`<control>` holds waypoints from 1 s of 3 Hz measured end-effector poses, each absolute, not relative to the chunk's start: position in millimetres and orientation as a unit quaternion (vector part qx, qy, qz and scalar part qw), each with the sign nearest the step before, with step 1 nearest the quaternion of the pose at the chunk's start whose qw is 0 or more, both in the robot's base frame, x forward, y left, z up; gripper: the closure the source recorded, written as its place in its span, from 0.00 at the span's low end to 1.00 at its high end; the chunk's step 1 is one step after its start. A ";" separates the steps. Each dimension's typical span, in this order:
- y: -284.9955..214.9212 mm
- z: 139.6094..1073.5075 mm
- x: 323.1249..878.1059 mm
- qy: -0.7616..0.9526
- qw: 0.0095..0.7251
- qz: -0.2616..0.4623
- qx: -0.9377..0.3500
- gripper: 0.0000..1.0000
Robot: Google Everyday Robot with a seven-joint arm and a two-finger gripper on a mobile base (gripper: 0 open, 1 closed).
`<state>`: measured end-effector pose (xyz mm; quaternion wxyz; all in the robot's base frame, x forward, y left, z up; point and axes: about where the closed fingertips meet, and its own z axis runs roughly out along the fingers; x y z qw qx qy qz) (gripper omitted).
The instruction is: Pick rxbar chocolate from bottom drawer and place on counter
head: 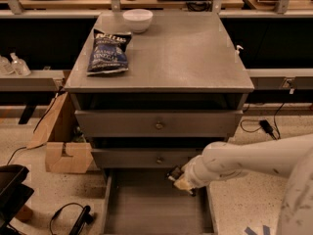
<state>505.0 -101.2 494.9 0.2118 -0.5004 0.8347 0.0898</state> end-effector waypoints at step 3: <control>-135.3 524.3 532.4 0.856 0.214 0.112 -0.457 1.00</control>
Offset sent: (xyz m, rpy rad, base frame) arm 0.0204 -0.0364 0.0170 0.0403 0.0357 -0.0921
